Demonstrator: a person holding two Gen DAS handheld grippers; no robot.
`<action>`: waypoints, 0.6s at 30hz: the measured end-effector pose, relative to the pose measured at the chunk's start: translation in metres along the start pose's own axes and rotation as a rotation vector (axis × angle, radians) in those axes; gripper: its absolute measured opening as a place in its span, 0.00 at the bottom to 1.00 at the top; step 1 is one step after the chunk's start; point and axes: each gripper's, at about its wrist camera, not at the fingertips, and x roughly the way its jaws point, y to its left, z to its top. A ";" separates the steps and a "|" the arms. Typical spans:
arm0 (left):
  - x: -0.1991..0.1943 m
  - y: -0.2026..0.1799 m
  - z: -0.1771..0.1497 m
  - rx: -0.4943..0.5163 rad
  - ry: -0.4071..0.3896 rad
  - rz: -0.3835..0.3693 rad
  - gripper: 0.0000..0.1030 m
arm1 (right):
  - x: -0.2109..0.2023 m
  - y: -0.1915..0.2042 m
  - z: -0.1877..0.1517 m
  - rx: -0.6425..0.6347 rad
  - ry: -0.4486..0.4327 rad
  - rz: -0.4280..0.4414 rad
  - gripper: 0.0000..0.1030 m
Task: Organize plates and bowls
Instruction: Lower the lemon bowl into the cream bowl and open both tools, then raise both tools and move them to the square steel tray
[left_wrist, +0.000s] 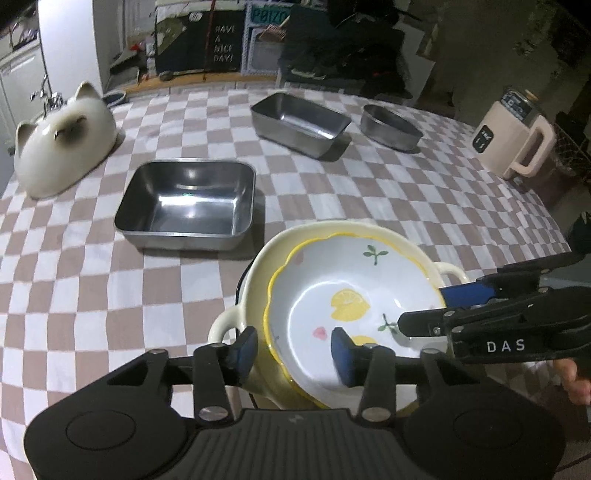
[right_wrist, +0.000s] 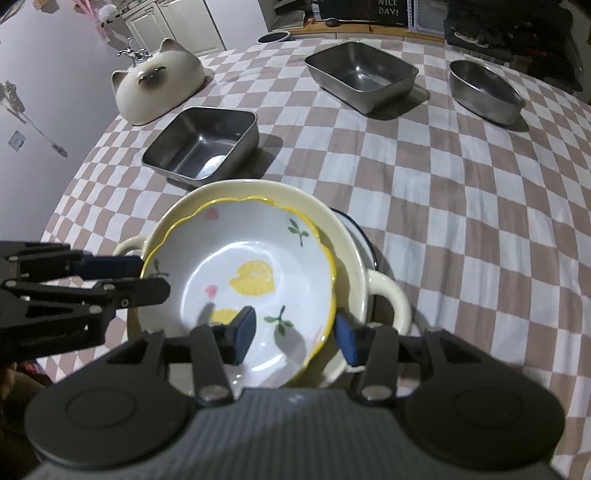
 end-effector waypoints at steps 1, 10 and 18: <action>-0.002 0.000 0.000 0.000 -0.005 0.000 0.45 | -0.003 0.001 -0.001 -0.003 -0.010 0.003 0.55; -0.008 0.003 0.003 -0.010 -0.028 0.008 0.58 | -0.021 -0.007 -0.004 0.002 -0.065 0.000 0.65; -0.029 0.007 0.012 -0.019 -0.130 0.030 0.95 | -0.038 -0.012 -0.006 0.015 -0.139 -0.011 0.82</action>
